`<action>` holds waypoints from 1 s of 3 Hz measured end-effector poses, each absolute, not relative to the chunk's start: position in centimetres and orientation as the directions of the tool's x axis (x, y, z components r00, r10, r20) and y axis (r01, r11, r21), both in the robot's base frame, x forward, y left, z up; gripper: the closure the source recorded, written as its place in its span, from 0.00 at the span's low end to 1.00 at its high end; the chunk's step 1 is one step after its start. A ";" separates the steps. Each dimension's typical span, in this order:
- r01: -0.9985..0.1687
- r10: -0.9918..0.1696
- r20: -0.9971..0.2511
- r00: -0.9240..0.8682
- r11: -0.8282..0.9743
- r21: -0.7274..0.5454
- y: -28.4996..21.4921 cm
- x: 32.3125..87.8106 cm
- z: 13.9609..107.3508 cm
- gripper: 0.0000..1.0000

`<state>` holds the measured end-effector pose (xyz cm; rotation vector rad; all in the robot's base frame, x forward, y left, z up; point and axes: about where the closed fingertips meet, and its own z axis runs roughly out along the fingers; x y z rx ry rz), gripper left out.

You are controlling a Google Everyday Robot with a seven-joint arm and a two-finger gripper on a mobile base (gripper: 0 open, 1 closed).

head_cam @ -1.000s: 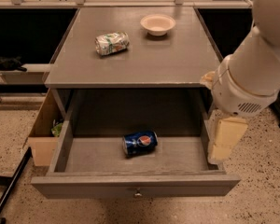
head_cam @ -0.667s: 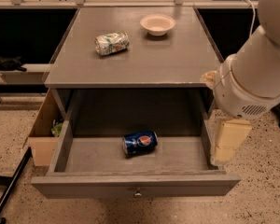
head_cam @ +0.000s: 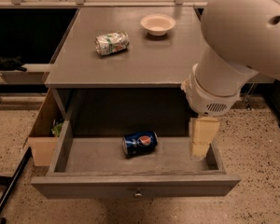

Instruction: Pick pepsi can from top drawer and place on counter

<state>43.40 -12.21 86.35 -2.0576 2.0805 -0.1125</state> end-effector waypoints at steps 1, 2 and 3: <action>-0.982 -0.995 -0.095 -0.005 0.022 -0.188 -11.4 44.1 84.9 0.00; -0.980 -0.994 -0.107 0.005 0.017 -0.197 -10.6 44.2 84.7 0.00; -0.979 -0.993 -0.119 0.017 0.008 -0.202 -9.6 44.4 84.3 0.00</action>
Offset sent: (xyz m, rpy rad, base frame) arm 0.0107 0.0264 -0.0180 0.0312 -0.0092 0.0177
